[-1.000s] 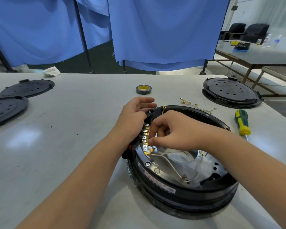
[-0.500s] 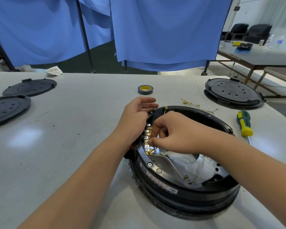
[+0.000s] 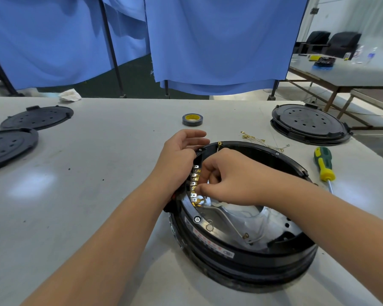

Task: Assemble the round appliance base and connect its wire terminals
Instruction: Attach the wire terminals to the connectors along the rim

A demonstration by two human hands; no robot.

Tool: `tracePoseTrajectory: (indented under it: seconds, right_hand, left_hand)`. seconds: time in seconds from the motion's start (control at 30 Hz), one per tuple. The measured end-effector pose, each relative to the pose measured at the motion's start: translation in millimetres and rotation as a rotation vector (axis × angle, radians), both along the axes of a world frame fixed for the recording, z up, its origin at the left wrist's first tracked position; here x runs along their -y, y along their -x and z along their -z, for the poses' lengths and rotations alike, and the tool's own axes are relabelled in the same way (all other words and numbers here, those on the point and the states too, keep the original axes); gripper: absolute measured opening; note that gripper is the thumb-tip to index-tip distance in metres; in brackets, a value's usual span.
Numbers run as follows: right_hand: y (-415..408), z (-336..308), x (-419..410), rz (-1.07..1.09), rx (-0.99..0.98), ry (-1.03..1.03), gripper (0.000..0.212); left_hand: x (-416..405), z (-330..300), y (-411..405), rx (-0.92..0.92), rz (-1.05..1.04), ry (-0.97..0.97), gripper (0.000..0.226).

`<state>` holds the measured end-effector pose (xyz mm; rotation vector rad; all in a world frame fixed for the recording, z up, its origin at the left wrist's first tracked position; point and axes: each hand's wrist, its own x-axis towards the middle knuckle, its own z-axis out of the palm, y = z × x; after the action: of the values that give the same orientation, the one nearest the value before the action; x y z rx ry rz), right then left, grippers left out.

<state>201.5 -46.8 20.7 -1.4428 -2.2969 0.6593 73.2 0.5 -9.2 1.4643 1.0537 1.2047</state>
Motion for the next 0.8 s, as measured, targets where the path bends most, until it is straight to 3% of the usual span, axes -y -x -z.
tracePoseTrajectory:
  seconds: [0.6, 0.8]
  right_hand:
    - [-15.6, -14.0, 18.2, -0.023, -0.001, 0.15, 0.007]
    - [-7.3, -3.7, 31.0, 0.003, 0.142, -0.059, 0.009]
  left_hand:
    - [1.1, -2.3, 2.2, -0.001, 0.031, 0.019, 0.051]
    - [1.3, -3.0, 1.0, -0.002, 0.029, 0.011, 0.05]
